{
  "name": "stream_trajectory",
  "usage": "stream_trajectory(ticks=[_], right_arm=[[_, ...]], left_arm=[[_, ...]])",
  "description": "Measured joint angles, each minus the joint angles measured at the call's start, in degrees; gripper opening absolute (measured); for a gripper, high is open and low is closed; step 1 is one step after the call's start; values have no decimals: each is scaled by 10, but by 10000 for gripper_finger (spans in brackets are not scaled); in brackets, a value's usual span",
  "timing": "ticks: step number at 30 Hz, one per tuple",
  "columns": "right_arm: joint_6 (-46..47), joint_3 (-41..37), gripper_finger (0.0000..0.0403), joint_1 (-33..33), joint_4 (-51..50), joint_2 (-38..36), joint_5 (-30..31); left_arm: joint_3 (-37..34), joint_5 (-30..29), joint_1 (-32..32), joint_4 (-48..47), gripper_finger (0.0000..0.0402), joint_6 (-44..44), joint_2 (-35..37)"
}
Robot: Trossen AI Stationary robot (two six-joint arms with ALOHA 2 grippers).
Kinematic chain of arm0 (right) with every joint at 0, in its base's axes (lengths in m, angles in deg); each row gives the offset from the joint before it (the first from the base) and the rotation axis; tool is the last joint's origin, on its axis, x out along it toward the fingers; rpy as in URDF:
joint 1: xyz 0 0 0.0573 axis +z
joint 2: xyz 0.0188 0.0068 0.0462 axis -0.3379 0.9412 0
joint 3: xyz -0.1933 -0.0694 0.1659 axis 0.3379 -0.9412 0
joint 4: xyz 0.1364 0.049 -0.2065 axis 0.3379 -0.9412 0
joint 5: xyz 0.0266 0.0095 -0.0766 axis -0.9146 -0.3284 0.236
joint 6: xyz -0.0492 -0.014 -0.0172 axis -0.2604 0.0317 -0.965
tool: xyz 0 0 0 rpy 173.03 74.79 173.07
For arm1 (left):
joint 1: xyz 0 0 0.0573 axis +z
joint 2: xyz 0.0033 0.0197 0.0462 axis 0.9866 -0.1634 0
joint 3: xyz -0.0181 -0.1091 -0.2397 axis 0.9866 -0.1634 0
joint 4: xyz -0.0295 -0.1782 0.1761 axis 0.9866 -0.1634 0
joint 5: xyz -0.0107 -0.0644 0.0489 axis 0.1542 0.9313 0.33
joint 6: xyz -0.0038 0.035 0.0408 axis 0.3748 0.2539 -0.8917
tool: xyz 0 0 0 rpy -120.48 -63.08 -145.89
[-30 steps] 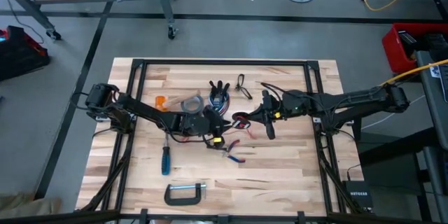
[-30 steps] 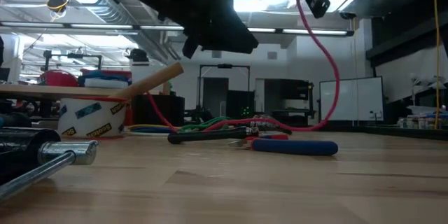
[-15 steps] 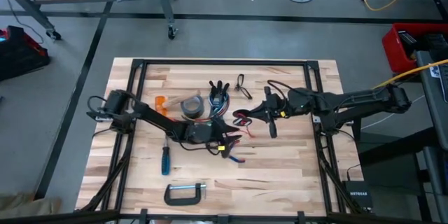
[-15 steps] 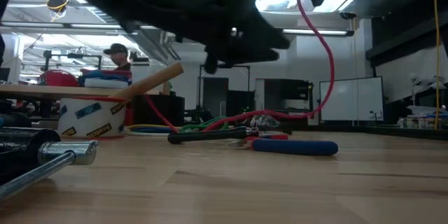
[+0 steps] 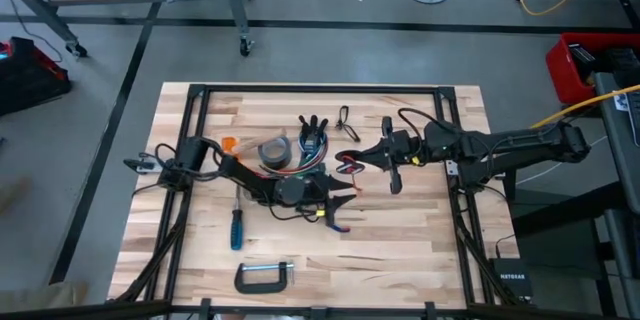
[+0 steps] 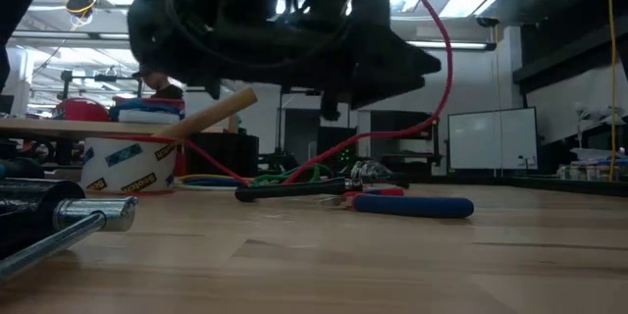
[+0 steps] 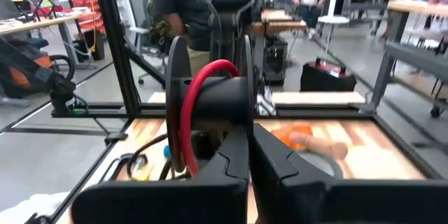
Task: Coil cords
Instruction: Coil the red wire onto the black spool
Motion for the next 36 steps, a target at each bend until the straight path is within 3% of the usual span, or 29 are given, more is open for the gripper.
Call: stream_trajectory(ticks=[7,14,18,24,32,36], right_arm=[[-4,0,1,0,13,0,0],[-4,0,1,0,23,0,0],[-4,0,1,0,24,0,0],[-4,0,1,0,18,0,0],[-3,0,1,0,-43,-3,0],[-3,0,1,0,-90,-18,30]], left_arm=[[34,3,11,-2,145,-70,0],[48,23,17,-5,143,-83,0],[48,27,16,-36,111,-82,-1],[48,26,15,-47,12,-66,-1],[42,24,7,-54,3,-25,3],[25,6,4,-113,2,4,33]])
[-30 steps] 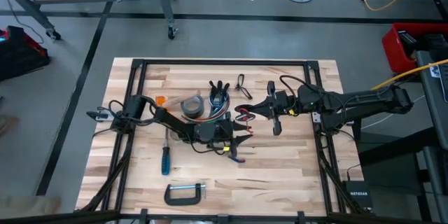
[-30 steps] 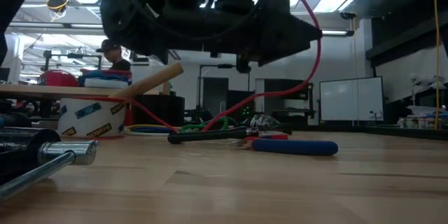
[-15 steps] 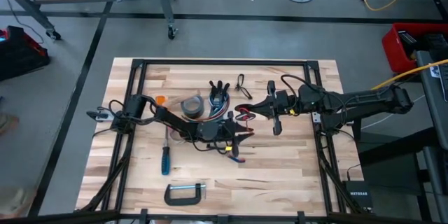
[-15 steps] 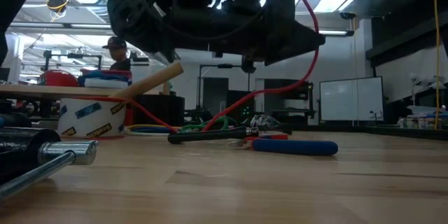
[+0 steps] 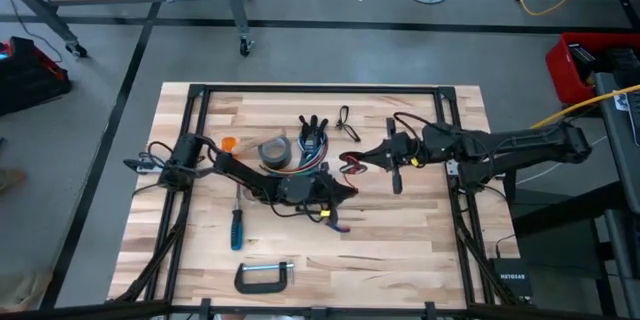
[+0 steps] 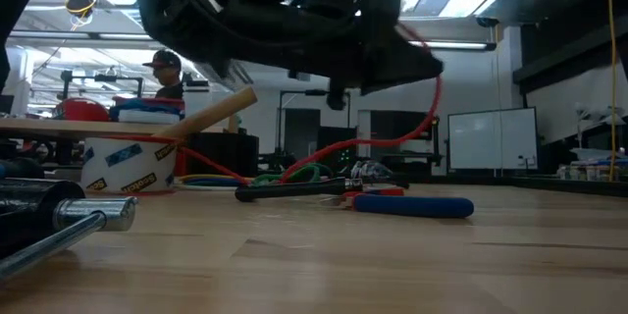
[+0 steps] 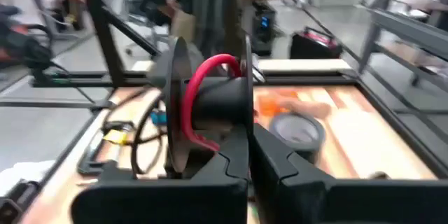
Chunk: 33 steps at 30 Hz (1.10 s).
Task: Coil cords
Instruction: Coil the red wire onto the black spool
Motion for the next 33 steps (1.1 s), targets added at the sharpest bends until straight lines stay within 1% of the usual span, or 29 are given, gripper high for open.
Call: stream_trajectory(ticks=[5,9,15,18,23,29,33], right_arm=[[0,0,1,0,-50,-32,44],[14,0,1,0,-88,-45,44],[59,0,1,0,-178,-39,45],[80,0,1,0,-205,-28,52],[93,0,1,0,-219,6,74],[93,0,1,0,-214,71,75],[94,0,1,0,-206,117,106]], left_arm=[[-17,-28,0,-93,1,32,40],[-31,-50,0,-147,1,59,72],[-35,-53,0,-235,1,97,114],[-34,-52,-1,-254,0,105,132],[-34,-51,1,-254,0,105,154],[-34,-50,9,-248,0,105,159],[-34,-49,9,-245,0,109,160]])
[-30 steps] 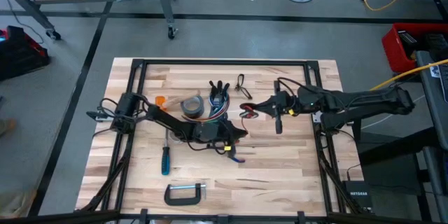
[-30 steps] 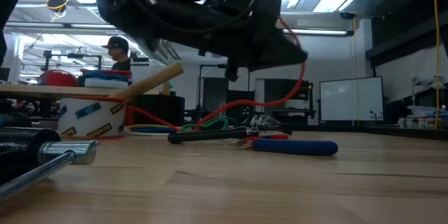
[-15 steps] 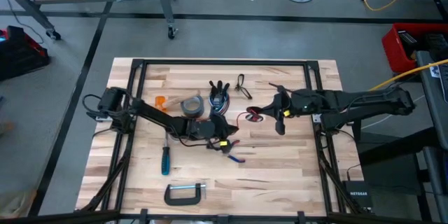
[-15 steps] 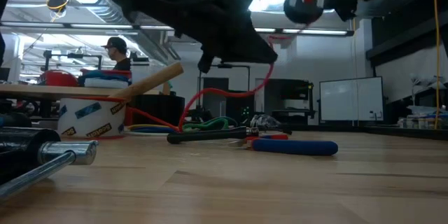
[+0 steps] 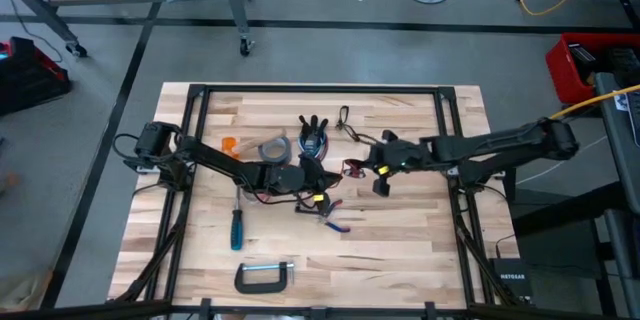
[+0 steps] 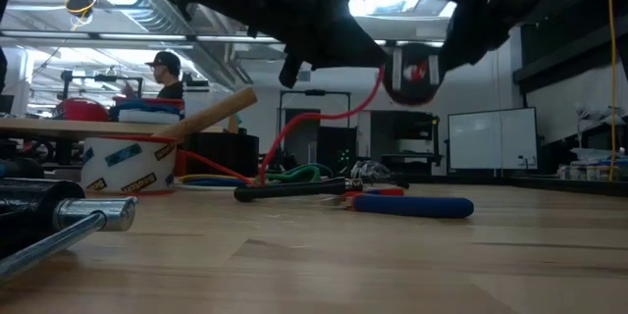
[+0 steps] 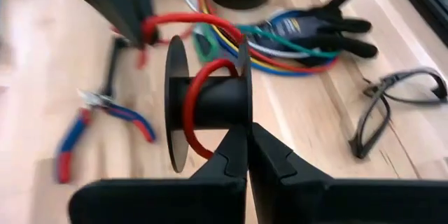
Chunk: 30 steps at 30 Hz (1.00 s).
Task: Coil cords
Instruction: Coil the red wire onto the black spool
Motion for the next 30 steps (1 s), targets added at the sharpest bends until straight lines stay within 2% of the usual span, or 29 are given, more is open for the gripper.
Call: stream_trajectory(ticks=[6,17,24,30], right_arm=[[25,0,1,-3,18,50,51],[28,0,1,-9,164,100,49],[24,0,1,-47,251,119,32],[27,-1,1,-79,299,121,-18]], left_arm=[[9,8,0,-1,0,10,0],[15,11,6,2,0,23,0],[15,-5,5,1,0,11,0],[15,-39,-4,-4,0,-16,0]])
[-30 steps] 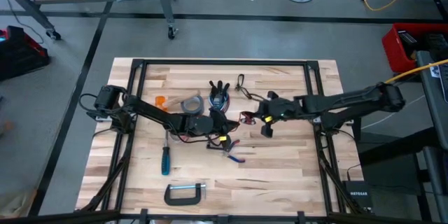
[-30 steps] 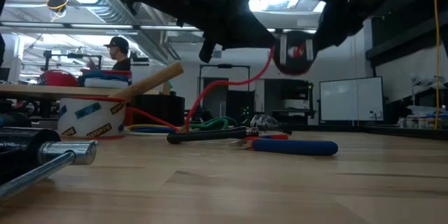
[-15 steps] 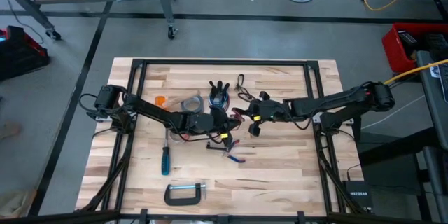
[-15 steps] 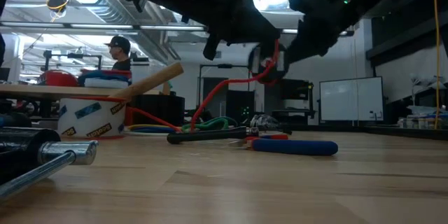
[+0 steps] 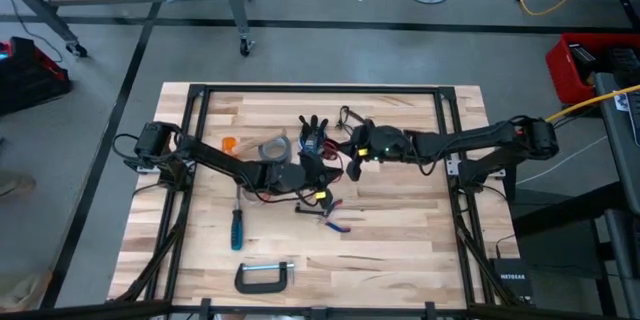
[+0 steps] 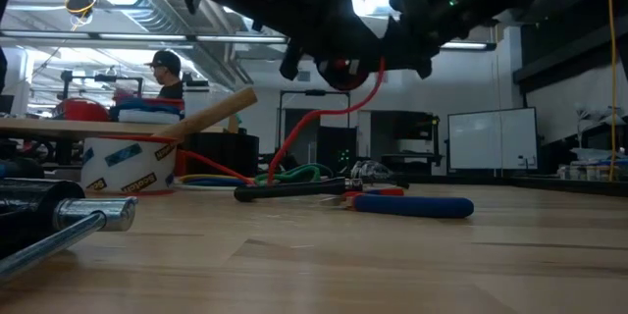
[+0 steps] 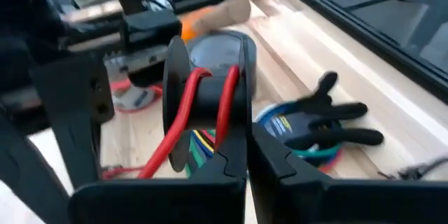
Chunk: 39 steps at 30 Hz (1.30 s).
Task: Coil cords
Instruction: Coil the red wire onto the black spool
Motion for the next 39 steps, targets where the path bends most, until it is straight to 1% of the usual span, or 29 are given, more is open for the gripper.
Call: stream_trajectory(ticks=[3,7,14,18,21,25,27,29,36,39], right_arm=[[0,0,1,-19,35,0,-38],[4,0,1,-48,68,0,-99],[32,0,1,-86,94,0,-227],[45,0,1,-99,90,0,-338],[62,0,1,-103,86,0,-435],[65,0,1,-102,78,0,-510],[65,0,1,-102,72,0,-527],[65,0,1,-102,72,0,-531],[58,0,1,-102,100,-3,-529],[45,0,1,-102,98,-16,-517]], left_arm=[[0,-24,-8,-7,0,-18,0],[0,-70,-20,-35,0,-33,0],[0,-130,-37,-93,0,-56,0],[0,-164,-49,-125,0,-79,0],[0,-171,-55,-136,0,-81,0],[1,-171,-62,-127,5,-98,0],[1,-170,-64,-122,13,-106,0],[1,-167,-65,-120,22,-108,0],[0,-167,-65,-122,68,-108,-1],[0,-167,-65,-122,90,-108,-1]])
